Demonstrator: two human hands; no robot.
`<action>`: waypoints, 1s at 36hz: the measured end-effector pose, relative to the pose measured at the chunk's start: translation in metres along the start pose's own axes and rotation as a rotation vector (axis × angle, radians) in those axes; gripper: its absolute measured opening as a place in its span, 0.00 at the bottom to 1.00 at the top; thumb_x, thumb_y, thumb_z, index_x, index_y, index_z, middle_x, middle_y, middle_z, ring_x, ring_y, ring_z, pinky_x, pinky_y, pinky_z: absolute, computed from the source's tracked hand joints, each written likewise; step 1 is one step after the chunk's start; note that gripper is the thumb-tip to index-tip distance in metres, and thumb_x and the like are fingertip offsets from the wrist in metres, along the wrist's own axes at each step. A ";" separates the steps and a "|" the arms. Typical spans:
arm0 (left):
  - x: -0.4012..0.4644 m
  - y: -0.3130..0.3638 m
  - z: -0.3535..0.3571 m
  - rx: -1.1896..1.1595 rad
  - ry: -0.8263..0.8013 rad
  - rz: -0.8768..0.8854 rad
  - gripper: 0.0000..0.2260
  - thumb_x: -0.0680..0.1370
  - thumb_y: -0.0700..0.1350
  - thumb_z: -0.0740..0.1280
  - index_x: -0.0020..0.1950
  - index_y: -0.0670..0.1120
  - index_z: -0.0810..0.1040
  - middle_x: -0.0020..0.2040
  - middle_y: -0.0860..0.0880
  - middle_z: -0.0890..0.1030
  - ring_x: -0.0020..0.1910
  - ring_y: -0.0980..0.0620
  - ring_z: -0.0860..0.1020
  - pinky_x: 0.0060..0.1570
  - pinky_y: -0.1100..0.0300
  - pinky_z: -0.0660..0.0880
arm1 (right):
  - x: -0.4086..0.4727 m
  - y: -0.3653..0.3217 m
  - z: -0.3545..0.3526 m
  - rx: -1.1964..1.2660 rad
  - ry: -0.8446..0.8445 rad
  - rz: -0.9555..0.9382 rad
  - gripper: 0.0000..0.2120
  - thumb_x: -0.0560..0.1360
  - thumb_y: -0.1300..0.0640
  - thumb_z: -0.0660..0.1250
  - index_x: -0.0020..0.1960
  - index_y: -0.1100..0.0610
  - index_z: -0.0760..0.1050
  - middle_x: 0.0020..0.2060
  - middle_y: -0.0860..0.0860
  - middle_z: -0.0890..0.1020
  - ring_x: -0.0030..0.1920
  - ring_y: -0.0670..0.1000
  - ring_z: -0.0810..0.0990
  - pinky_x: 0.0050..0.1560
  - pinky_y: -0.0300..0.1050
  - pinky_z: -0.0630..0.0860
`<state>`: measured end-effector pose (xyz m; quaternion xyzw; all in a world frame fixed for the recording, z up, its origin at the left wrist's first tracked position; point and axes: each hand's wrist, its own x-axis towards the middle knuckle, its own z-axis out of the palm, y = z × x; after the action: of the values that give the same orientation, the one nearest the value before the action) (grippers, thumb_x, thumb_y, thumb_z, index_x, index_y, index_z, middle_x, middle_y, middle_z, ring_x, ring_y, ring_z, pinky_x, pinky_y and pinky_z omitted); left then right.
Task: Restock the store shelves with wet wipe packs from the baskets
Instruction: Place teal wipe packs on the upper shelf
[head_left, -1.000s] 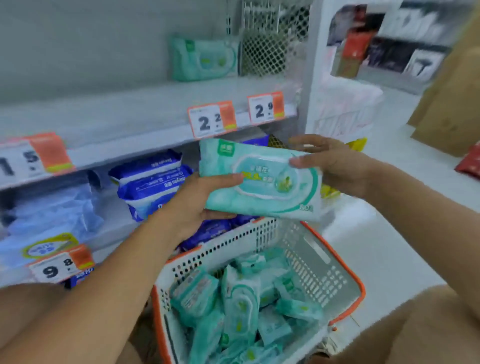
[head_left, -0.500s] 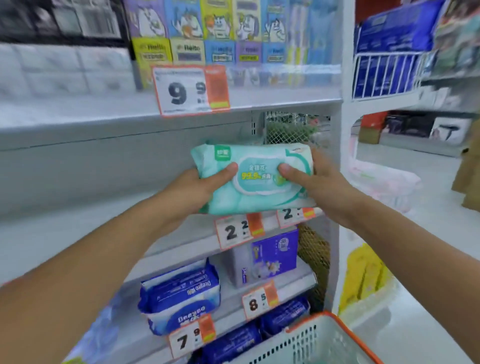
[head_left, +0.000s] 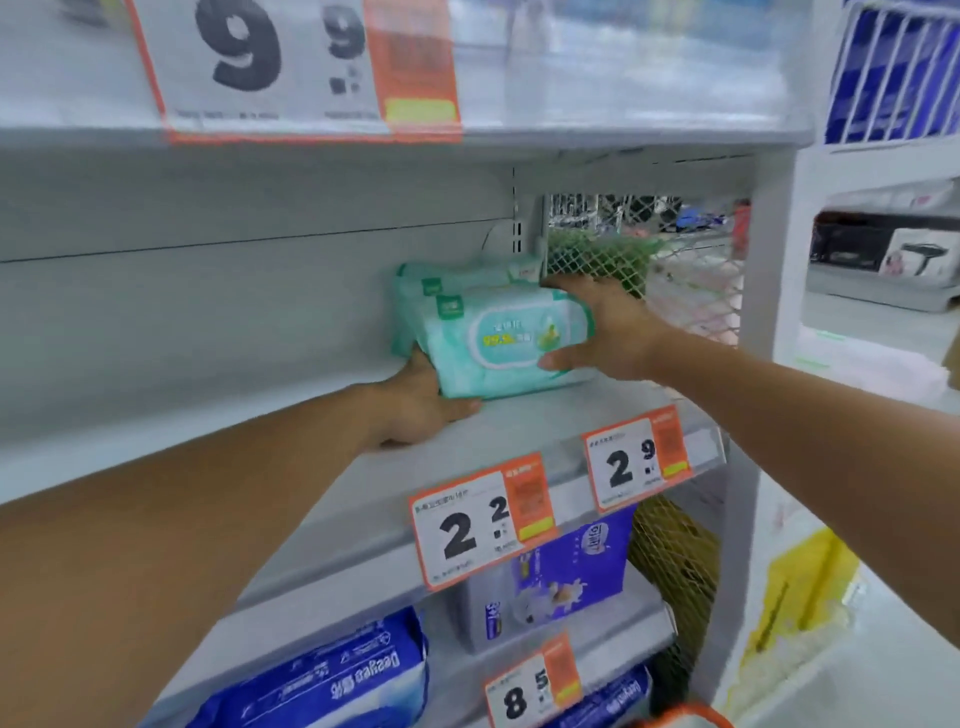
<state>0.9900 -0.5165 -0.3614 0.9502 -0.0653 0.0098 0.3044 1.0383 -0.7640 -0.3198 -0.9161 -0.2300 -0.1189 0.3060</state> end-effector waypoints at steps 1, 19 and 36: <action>0.004 0.001 0.000 -0.003 0.001 -0.008 0.54 0.69 0.66 0.73 0.81 0.47 0.44 0.79 0.49 0.50 0.78 0.50 0.56 0.76 0.60 0.53 | 0.004 0.003 0.003 -0.011 0.020 -0.005 0.46 0.64 0.52 0.83 0.76 0.44 0.64 0.70 0.57 0.66 0.68 0.58 0.68 0.64 0.40 0.63; 0.076 -0.021 -0.001 -0.443 0.151 -0.216 0.45 0.74 0.54 0.74 0.80 0.49 0.48 0.77 0.52 0.62 0.74 0.50 0.65 0.72 0.48 0.66 | 0.073 -0.003 0.022 -0.169 -0.003 0.029 0.43 0.60 0.59 0.84 0.69 0.53 0.67 0.63 0.55 0.76 0.59 0.58 0.77 0.59 0.49 0.77; -0.154 0.060 0.017 0.268 0.729 0.633 0.06 0.77 0.47 0.65 0.49 0.47 0.79 0.47 0.49 0.81 0.48 0.48 0.76 0.49 0.55 0.69 | -0.186 -0.070 0.068 0.059 0.821 -0.303 0.14 0.79 0.57 0.67 0.36 0.60 0.75 0.33 0.50 0.73 0.34 0.51 0.72 0.38 0.43 0.66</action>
<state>0.8288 -0.5562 -0.3493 0.8493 -0.2381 0.4413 0.1649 0.8479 -0.7373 -0.4044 -0.7397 -0.2243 -0.5102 0.3771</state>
